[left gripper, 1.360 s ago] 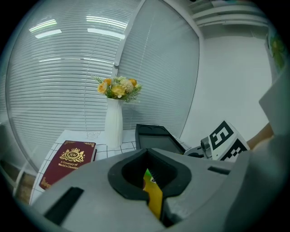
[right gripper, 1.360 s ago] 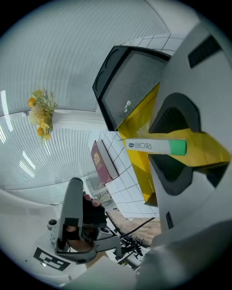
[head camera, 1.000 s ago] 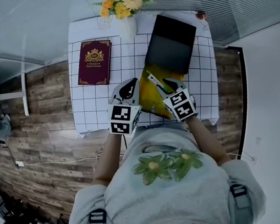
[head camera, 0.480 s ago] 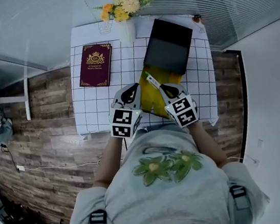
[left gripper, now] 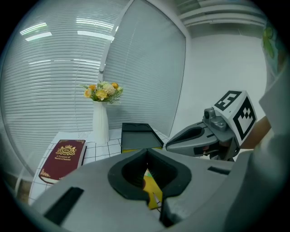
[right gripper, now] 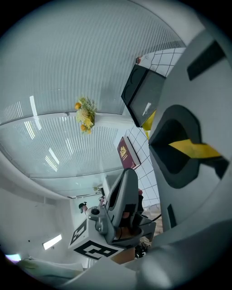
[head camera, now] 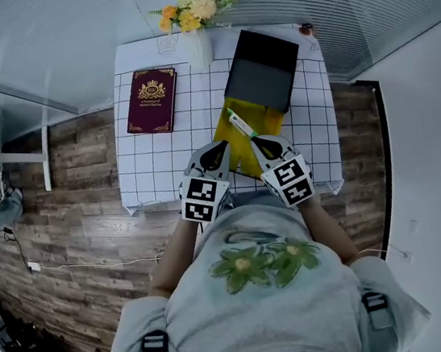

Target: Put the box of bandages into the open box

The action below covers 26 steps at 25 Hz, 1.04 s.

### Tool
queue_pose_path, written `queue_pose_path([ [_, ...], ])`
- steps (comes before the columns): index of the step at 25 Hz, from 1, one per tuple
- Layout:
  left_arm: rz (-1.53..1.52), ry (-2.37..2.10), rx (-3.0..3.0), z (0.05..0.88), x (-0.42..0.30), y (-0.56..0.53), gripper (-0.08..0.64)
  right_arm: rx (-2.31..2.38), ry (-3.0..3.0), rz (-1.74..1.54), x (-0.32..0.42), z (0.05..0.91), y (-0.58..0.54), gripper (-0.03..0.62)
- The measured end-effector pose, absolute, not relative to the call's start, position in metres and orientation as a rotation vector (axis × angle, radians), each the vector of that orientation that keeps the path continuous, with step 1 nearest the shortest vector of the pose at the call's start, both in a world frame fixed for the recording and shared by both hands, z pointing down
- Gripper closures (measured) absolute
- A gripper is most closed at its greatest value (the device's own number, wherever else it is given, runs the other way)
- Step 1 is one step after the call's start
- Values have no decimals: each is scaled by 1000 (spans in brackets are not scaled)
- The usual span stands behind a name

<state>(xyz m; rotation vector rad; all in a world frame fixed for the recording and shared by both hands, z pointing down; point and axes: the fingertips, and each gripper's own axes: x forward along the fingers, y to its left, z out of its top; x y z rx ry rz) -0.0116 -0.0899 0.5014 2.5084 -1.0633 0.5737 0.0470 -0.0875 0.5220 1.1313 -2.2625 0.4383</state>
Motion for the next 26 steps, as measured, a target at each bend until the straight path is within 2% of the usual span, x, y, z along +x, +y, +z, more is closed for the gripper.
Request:
queue_pose_path([
  [26,571,-1074,2535,491,-8,-16,552,1175,-2343,378,53,485,-12,586],
])
